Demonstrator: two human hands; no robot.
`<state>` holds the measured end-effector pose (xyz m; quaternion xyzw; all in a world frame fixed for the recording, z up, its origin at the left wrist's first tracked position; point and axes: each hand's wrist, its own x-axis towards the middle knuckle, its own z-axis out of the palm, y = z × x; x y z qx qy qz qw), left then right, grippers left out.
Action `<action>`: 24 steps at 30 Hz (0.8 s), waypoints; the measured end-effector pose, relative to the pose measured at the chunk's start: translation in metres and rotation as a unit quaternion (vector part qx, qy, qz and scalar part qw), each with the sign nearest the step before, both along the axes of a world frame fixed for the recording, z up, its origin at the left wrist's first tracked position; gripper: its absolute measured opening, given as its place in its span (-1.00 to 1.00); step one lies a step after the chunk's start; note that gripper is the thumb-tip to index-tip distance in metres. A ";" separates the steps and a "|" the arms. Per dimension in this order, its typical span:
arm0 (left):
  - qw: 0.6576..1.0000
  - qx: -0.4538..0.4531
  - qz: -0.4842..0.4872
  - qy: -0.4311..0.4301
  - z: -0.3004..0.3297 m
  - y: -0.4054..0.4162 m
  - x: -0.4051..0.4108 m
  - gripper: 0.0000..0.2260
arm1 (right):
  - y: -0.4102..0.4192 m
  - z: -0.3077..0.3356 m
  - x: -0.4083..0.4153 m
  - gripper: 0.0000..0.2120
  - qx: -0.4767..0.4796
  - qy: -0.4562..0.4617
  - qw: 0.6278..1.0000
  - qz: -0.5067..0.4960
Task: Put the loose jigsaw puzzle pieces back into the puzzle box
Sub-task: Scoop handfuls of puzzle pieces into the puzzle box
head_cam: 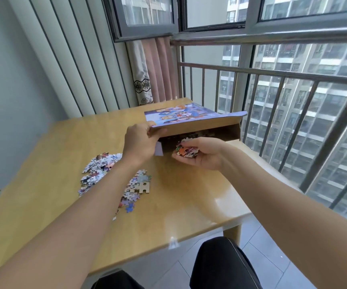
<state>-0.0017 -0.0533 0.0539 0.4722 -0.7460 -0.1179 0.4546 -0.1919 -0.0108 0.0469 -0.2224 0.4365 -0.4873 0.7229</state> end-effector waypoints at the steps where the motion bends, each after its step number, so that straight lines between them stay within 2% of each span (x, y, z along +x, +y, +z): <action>1: 1.000 -0.003 -0.002 0.001 0.002 0.001 0.000 -0.81 | -0.003 0.003 0.001 -0.68 -0.004 0.008 1.000 -0.009; 9: 1.000 -0.015 -0.019 0.010 0.014 -0.004 0.002 -0.81 | -0.021 0.029 0.009 -0.80 -0.035 0.191 0.980 -0.035; 12: 0.999 -0.022 -0.026 0.019 0.014 -0.003 0.002 -0.84 | -0.027 0.028 0.008 -0.74 -0.046 0.215 0.972 -0.081; 14: 0.999 -0.024 -0.026 0.028 0.013 -0.004 0.003 -0.85 | -0.030 0.026 0.007 -0.70 -0.047 0.181 0.976 -0.115; 16: 0.999 -0.023 -0.031 0.031 0.011 -0.004 0.004 -0.85 | -0.033 0.024 0.005 -0.65 -0.053 0.095 0.983 -0.145; 20: 0.998 -0.022 -0.046 0.036 0.008 -0.001 0.004 -0.85 | -0.032 0.020 0.003 -0.41 -0.054 -0.079 0.979 -0.179; 24: 0.998 -0.024 -0.044 0.042 0.010 -0.001 0.005 -0.85 | -0.025 0.021 -0.002 -0.33 -0.092 -0.151 0.965 -0.195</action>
